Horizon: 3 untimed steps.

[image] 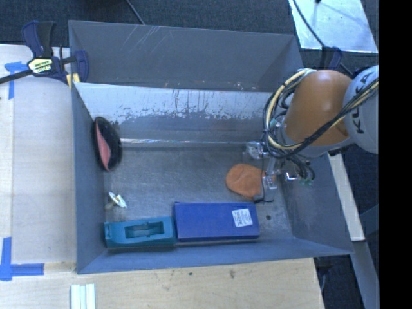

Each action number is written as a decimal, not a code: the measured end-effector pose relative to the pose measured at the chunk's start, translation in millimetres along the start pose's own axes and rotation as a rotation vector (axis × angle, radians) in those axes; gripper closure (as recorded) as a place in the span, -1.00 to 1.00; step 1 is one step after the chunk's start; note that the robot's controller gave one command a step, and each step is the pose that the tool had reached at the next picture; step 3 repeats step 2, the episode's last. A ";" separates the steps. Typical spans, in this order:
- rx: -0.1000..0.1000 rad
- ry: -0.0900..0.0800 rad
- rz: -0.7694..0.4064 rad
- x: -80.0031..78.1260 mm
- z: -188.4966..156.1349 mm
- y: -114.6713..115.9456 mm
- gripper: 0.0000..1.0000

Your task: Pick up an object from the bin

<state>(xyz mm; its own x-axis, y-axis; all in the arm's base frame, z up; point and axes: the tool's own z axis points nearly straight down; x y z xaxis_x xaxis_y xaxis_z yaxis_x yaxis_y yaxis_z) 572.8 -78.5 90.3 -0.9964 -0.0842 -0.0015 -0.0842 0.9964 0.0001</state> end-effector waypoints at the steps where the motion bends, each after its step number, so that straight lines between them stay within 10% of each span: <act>1: 0.000 -0.006 0.129 -19.9 18.6 -2.0 1.00; 3: 0.000 -0.006 0.129 -19.9 18.6 -2.0 1.00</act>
Offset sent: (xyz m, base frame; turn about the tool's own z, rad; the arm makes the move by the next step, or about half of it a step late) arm 0.0000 0.0000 0.0000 0.0000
